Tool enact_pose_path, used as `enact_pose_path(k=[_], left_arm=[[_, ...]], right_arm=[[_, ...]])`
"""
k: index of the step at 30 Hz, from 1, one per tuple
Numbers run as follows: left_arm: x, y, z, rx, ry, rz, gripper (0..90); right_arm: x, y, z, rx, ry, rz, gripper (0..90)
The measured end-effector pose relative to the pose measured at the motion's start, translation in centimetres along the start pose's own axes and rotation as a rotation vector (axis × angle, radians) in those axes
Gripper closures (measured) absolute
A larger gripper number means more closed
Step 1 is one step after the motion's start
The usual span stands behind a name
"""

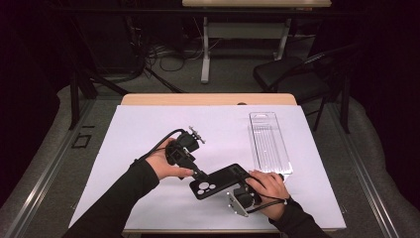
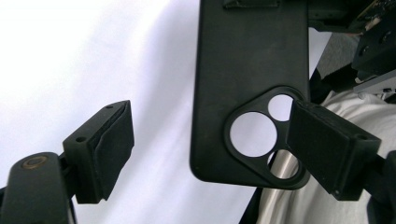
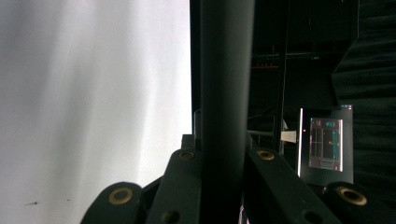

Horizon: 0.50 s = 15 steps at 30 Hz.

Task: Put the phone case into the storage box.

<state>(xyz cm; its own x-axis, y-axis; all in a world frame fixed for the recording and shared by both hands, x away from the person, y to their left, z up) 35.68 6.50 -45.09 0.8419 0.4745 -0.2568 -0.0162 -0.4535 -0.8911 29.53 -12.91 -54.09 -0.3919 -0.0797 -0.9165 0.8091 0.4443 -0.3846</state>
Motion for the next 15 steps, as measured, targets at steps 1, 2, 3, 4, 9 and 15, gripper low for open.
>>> enact_pose_path(k=[1, 2, 3, 4, 9, 15], left_arm=[[0.1, -0.1, 0.1, -0.001, 0.002, -0.006, 16.1], [0.3, -0.2, 0.2, -0.009, -0.001, -0.016, 16.1], [0.4, -0.2, 0.3, -0.013, -0.003, -0.019, 16.2], [0.5, -0.3, 0.5, -0.022, -0.004, -0.024, 16.2], [1.2, -0.5, 1.0, -0.047, -0.019, -0.052, 16.3], [1.9, -0.8, 1.4, -0.062, -0.037, -0.073, 17.0]], right_arm=[[0.0, 0.0, 0.0, -0.003, 0.009, -0.006, 87.5], [-0.1, -0.1, 0.0, -0.006, 0.02, -0.012, 87.6], [-0.1, -0.1, 0.1, -0.009, 0.037, -0.017, 87.6], [-0.1, -0.1, 0.1, -0.012, 0.042, -0.021, 87.6], [-0.2, -0.3, 0.2, -0.031, 0.129, -0.044, 87.6], [-0.4, -0.4, 0.4, -0.044, 0.198, -0.087, 87.6]])
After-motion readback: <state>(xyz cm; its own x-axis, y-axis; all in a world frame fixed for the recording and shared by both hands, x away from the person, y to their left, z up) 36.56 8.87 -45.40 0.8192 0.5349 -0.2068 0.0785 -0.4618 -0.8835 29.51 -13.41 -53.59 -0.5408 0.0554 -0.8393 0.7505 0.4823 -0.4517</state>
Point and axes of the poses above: each handheld gripper's, and its own axes: y roughly forward along the jaws, z roughly out of its underside, x roughly to its left, the point moved 3 cm from there along y, roughly forward along the jaws, and after that the axes turned 1 degree about y, right-handed, at the moved point
